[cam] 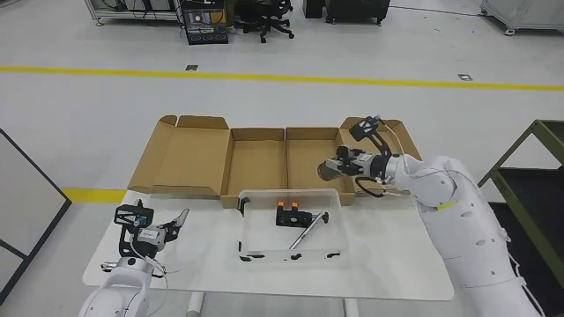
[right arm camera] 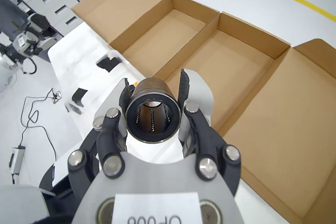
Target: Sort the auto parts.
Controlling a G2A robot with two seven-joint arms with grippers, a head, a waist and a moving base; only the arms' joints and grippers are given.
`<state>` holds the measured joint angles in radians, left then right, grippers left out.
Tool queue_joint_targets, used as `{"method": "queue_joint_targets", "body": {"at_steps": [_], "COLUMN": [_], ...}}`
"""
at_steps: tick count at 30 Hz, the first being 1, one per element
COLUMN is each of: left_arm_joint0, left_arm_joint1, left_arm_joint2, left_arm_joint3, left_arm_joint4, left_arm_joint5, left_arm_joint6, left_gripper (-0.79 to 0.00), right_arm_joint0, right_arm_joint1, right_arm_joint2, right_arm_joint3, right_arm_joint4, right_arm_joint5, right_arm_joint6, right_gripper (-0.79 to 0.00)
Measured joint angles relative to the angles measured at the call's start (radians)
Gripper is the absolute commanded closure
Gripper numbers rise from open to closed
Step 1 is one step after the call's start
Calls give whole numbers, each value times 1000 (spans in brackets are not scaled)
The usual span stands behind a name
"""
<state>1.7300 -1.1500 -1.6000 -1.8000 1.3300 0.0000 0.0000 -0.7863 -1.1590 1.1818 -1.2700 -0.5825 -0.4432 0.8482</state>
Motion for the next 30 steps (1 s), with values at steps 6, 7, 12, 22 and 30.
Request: {"method": "queue_joint_targets", "body": {"at_steps": [6, 7, 12, 22, 30], "left_arm_joint0": [0, 0, 0, 0, 0], "left_arm_joint1": [0, 0, 0, 0, 0], "left_arm_joint2": [0, 0, 0, 0, 0], "left_arm_joint3": [0, 0, 0, 0, 0], "left_arm_joint4": [0, 0, 0, 0, 0], "left_arm_joint5": [0, 0, 0, 0, 0], "left_arm_joint6": [0, 0, 0, 0, 0], "left_gripper": [-785, -785, -785, -785, -785], "right_arm_joint0": [151, 171, 268, 359, 392], "right_arm_joint1": [-46, -53, -104, -207, -258], "right_arm_joint2": [-115, -129, -215, -359, -408], "right_arm_joint3": [311, 357, 587, 831, 921], "right_arm_joint4": [-2, 1, -4, -50, -88], "right_arm_joint5": [11, 12, 42, 67, 89], "right_arm_joint6": [-110, -128, -205, -257, -299], "right_gripper": [0, 0, 0, 0, -317]}}
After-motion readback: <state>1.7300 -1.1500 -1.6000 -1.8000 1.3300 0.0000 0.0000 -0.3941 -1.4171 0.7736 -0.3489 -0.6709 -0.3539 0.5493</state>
